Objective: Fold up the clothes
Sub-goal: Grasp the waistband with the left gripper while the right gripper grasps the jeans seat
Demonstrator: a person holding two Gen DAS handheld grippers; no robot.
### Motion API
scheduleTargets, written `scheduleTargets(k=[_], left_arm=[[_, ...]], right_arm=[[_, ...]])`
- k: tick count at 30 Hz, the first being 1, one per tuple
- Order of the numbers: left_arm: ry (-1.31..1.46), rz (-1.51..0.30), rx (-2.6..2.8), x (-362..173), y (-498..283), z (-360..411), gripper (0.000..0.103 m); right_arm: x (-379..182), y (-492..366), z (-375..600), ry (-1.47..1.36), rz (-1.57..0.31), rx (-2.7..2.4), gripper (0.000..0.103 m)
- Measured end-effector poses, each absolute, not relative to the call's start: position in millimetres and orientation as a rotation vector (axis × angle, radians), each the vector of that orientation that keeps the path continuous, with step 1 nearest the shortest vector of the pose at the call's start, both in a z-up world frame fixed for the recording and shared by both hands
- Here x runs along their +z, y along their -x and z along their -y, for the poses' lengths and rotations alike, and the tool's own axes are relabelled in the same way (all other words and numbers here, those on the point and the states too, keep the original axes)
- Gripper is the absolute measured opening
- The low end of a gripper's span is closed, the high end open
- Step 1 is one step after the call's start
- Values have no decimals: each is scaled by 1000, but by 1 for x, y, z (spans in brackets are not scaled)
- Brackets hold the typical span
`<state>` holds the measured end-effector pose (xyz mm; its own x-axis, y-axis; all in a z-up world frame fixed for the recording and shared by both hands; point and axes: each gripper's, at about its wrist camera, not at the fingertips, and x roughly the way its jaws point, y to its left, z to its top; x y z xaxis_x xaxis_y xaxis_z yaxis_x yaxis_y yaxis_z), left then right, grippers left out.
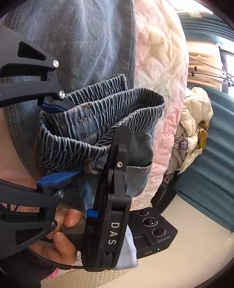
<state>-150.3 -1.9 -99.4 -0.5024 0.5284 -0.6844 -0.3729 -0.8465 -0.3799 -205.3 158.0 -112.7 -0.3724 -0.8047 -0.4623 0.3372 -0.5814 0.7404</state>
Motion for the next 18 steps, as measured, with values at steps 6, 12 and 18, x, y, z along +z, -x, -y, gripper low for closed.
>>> scheduleTargets(k=[6,12,18], left_arm=[[1122,237,2413,-97,141,-4,40],[1073,348,2493,-86,132,13,22],[960,466,2540,-62,112,39,19]], right_arm=[[-100,185,-174,-1058,717,-2110,14],[-81,152,-214,-1001,797,-2261,16],[-66,119,-264,-1052,661,-2649,19]])
